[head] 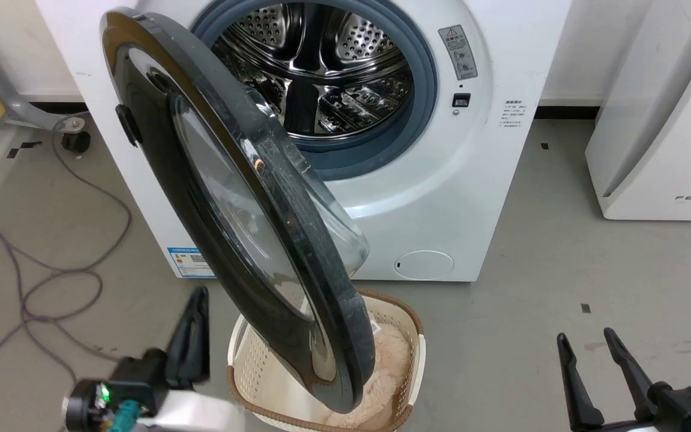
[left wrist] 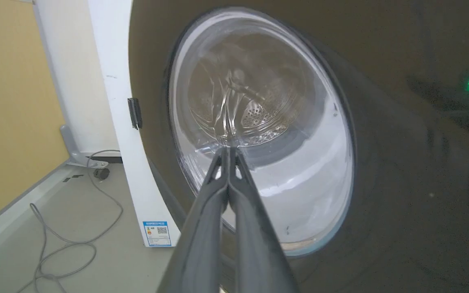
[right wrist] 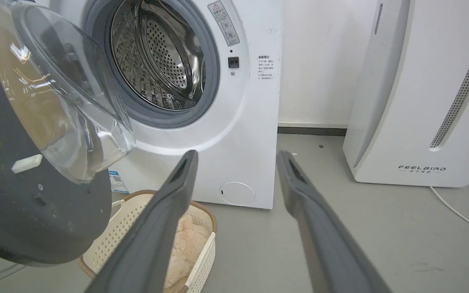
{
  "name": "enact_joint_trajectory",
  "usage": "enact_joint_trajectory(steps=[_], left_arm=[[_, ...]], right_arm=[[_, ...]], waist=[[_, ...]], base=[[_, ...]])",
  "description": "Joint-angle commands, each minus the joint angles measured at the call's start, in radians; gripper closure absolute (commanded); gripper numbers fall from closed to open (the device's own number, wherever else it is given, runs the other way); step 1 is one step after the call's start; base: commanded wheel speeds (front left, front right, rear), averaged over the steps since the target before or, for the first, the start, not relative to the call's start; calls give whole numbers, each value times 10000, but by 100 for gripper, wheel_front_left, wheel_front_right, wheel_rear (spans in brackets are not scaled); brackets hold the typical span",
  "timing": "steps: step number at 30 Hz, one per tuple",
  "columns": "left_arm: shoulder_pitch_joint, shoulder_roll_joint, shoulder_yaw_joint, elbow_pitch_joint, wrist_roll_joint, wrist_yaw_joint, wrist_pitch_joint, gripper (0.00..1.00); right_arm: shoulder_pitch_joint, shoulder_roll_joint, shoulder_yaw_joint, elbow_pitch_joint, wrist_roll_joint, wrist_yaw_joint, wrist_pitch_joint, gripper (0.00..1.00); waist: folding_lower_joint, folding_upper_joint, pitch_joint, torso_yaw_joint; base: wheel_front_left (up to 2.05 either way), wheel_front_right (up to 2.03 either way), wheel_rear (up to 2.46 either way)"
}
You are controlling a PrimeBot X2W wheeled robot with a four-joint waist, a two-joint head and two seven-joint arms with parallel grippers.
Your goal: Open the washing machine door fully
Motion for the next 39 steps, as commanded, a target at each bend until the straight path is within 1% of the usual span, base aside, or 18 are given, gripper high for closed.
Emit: enact_joint_trajectory(steps=[1, 3, 4, 12, 15, 16, 18, 21, 25, 29, 34, 39], left_arm=[[-185, 19, 36, -163, -37, 60, -54, 100], [-312, 28, 64, -685, -34, 137, -33, 100], [-460, 38, 80, -1323, -47, 186, 56, 100], [-1368, 69, 98, -4114, 57, 453, 371, 100], [-1784, 51, -93, -4920, -64, 572, 403, 100], [-1784, 51, -93, -4920, -64, 572, 403, 100], [-2017, 39, -414, -5321, -161, 580, 488, 100], [-2245, 24, -1213, -5723, -363, 477, 752, 100], [-2340, 11, -2482, -5797, -735, 334, 1176, 100], [-2236, 6, -3894, -5520, -1089, 185, 1553, 100], [-1850, 3, -5329, -4801, -1328, -12, 2161, 100], [-1206, 17, -6337, -3763, -1607, -180, 2811, 100]], right_arm=[[-86, 41, -18, 33, 69, 8, -38, 0], [-78, 41, -44, 67, 79, 8, -41, 0], [-66, 41, -72, 105, 90, 8, -43, 0], [-56, 41, -65, 237, 177, 8, -30, 0], [-46, 41, -58, 259, 172, 8, -19, 0], [-46, 41, -58, 259, 172, 8, -19, 0], [-36, 41, -35, 291, 231, 8, 6, 0], [-9, 41, 8, 323, 259, 8, 5, 0], [48, 41, 42, 356, 272, 8, 15, 0], [104, 41, 54, 363, 276, 8, 25, 0], [146, 41, 70, 356, 262, 8, 75, 0], [169, 41, 74, 351, 273, 8, 130, 0]], waist=[[0, -1, -2, 3], [0, -1, -9, 27], [0, -1, -23, 47], [0, -1, -48, 86], [0, -1, -61, 97], [0, -1, -61, 97], [0, -1, -83, 80], [0, -1, -114, 49], [0, -1, -177, -2], [0, -1, -217, -49], [0, -1, -242, -114], [0, -1, -222, -150]], base=[[0, 0, 0], [0, 0, 0], [0, 0, 0], [0, 0, 0], [0, 0, 0], [0, 0, 0], [0, 0, 0], [0, 0, 0], [0, 0, 0], [0, 0, 0], [0, 0, 0], [0, 0, 0]])
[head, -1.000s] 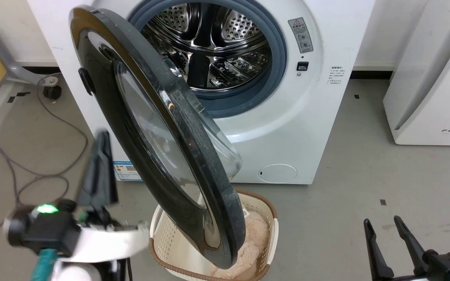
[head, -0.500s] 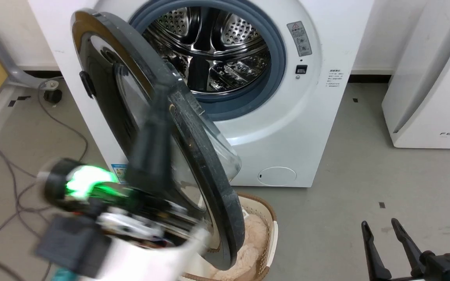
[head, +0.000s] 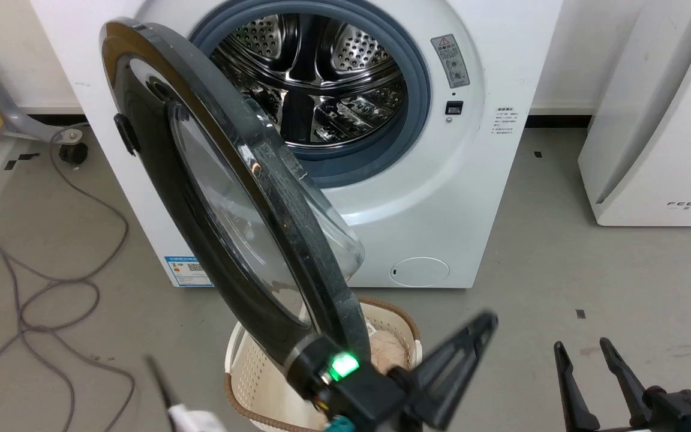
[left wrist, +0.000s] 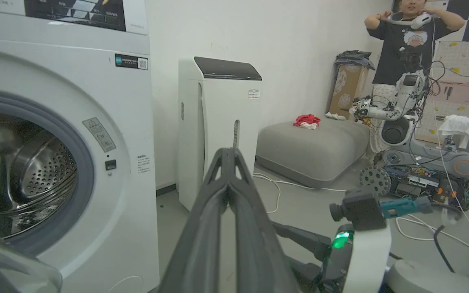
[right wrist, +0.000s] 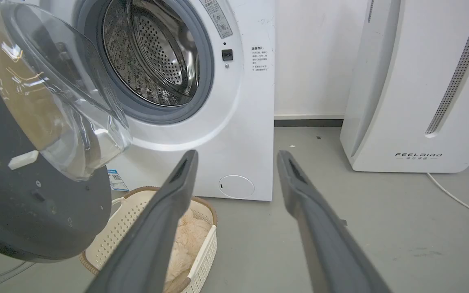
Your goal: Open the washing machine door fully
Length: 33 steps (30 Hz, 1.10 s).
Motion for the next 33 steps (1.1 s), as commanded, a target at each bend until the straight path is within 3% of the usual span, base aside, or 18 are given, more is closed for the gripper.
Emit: enact_joint_trajectory(steps=[1, 6, 17, 24, 33], left_arm=[[175, 36, -132, 266, -64, -73, 117, 100], [304, 65, -237, 1684, -88, 62, 349, 100], [-756, 26, 485, 3606, -246, 1080, -280, 100], [-869, 19, 668, 3991, -457, 1634, -516, 100], [-326, 269, 782, 3594, -555, 1971, -461, 100]], right_arm=[[136, 39, 0, 12, 10, 8, 32, 0], [89, 39, 37, 36, 39, 8, 57, 0], [21, 39, 62, 194, 126, 8, 3, 0], [16, 39, 46, 299, 196, 8, -30, 0], [-22, 39, 28, 442, 256, 8, -80, 0]], waist=[[0, -1, 13, 1], [0, -1, 89, -28], [0, -1, 213, -103], [0, -1, 236, -77], [0, -1, 256, 110]], base=[[0, 0, 0], [0, 0, 0], [0, 0, 0], [0, 0, 0], [0, 0, 0]])
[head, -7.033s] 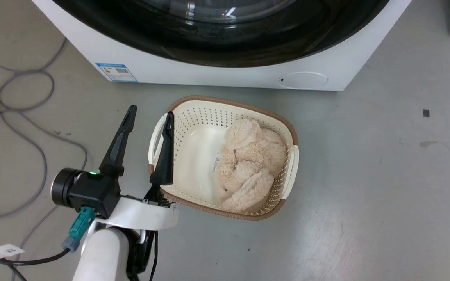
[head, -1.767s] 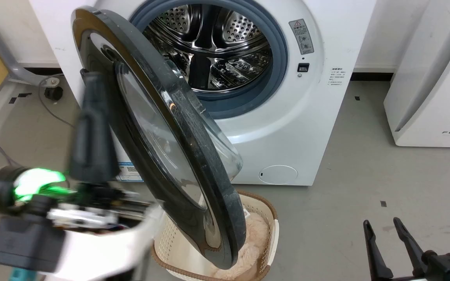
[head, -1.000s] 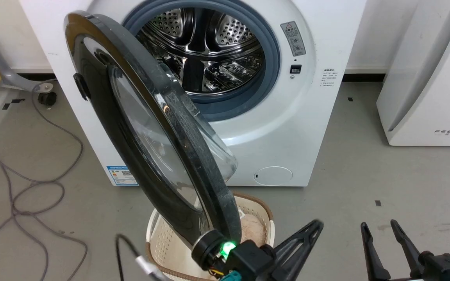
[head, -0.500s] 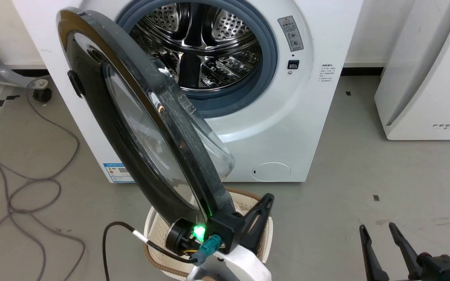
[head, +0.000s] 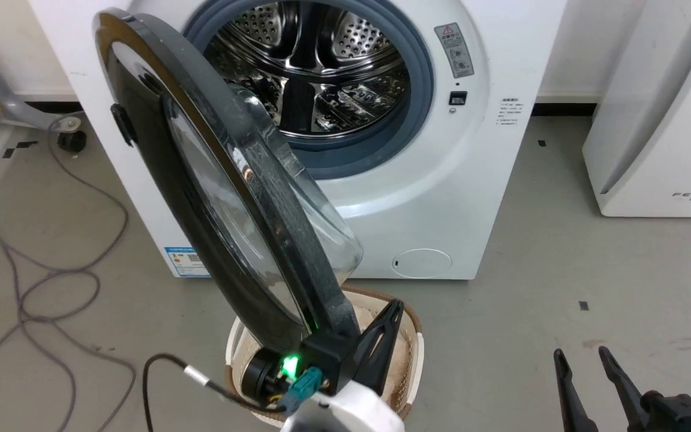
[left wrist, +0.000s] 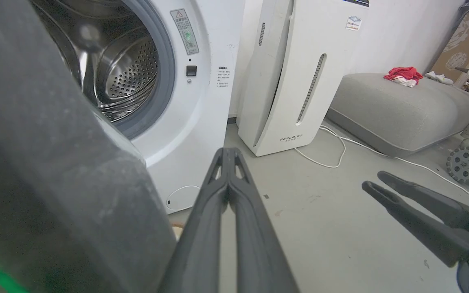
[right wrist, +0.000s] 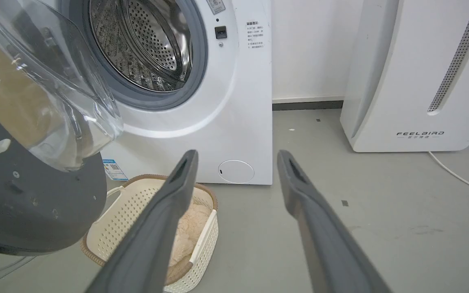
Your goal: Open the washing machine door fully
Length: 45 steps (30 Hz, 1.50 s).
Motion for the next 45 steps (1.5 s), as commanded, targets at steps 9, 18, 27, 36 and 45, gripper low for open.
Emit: enact_joint_trajectory(steps=[9, 18, 27, 36, 45], left_arm=[[1165, 570, 104, -916, -119, 489, 300, 100], [2025, 1100, -23, -1891, -98, 650, 528, 100], [2568, 1379, 466, -2570, -73, 1146, -32, 100], [3074, 1931, 1656, -2760, -279, 1721, -654, 100], [2695, 2721, 3501, -2018, -925, 1841, -1323, 100]], right_arm=[[69, 39, -105, 124, 25, 8, -25, 0], [67, 39, -198, 31, -54, 8, 1, 0], [135, 39, -297, -81, -92, 8, 86, 0], [132, 39, -371, -303, -181, 8, 178, 0], [69, 39, -229, -417, -224, 8, 264, 0]], waist=[[0, -1, -145, 566], [0, -1, -167, 1627], [0, -1, -156, 2741], [0, -1, -83, 3439], [0, -1, -25, 3310]], base=[[0, 0, 0], [0, 0, 0], [0, 0, 0], [0, 0, 0], [0, 0, 0]])
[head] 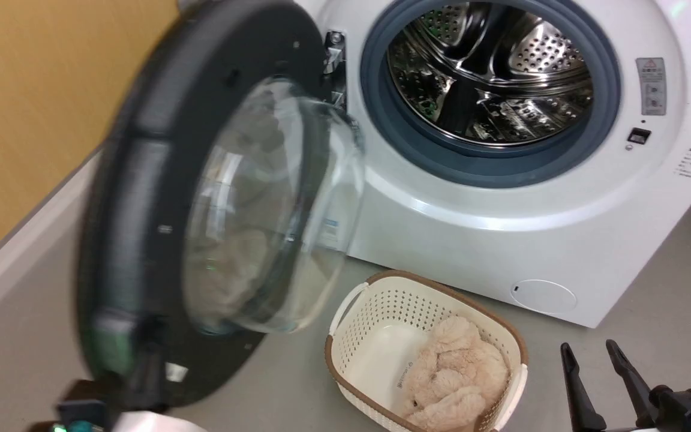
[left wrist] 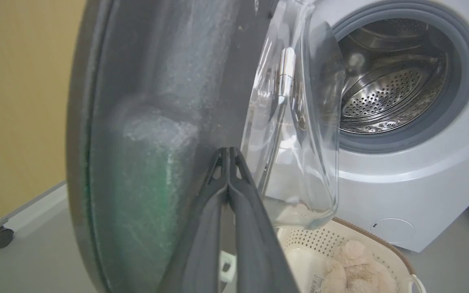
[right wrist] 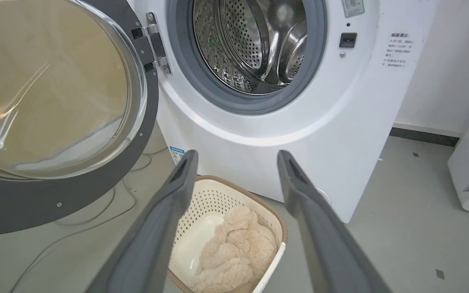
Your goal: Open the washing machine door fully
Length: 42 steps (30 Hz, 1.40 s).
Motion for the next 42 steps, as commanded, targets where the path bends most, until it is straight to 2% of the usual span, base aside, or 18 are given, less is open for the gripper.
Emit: enact_joint_trajectory(steps=[1, 6, 12, 21, 29, 35, 36, 37, 38, 39, 42], left_arm=[[-199, 156, 264, 135, -123, 43, -139, 100], [-558, 663, 1341, 1063, -670, -155, -529, 100], [-1238, 1103, 2152, 2714, -1103, -578, -874, 100], [-2056, 1303, 2948, 4374, -1216, -993, -1132, 100], [-1118, 640, 3017, 3507, -789, -691, -1156, 100], [144, 28, 2569, 1840, -320, -873, -1157, 100], [318, -103, 2488, 1598, -254, -880, -1158, 87], [472, -228, 2386, 1391, -178, -883, -1158, 63], [617, -346, 2262, 1238, -116, -886, -1158, 14], [733, -436, 2121, 1122, -33, -882, -1158, 0], [865, -585, 1640, 925, 214, -941, -1156, 0]], right_arm=[[69, 22, -22, -57, -67, 8, -19, 0], [94, 22, -60, -81, -57, 8, -17, 0], [71, 22, -34, -74, -18, 8, -22, 0], [37, 22, 4, -23, 7, 8, 4, 0], [48, 22, 97, 167, 116, 8, -64, 0], [77, 22, 120, 302, 164, 8, -164, 0], [77, 22, 123, 309, 160, 8, -164, 0], [76, 22, 120, 309, 149, 8, -164, 0], [75, 22, 124, 306, 133, 8, -158, 0], [74, 22, 126, 295, 105, 8, -145, 0], [49, 22, 129, 219, -37, 8, -91, 0]], waist=[[0, 0, 3, -60], [0, 0, 21, -247], [0, 0, 55, -407], [0, 0, 84, -621], [0, 0, -91, -802], [0, 0, -242, -950], [0, 0, -256, -971], [0, 0, -272, -989], [0, 0, -285, -1014], [0, 0, -290, -1040], [0, 0, -298, -1171]], base=[[0, 0, 0], [0, 0, 0], [0, 0, 0], [0, 0, 0], [0, 0, 0], [0, 0, 0], [0, 0, 0], [0, 0, 0], [0, 0, 0], [0, 0, 0], [0, 0, 0]])
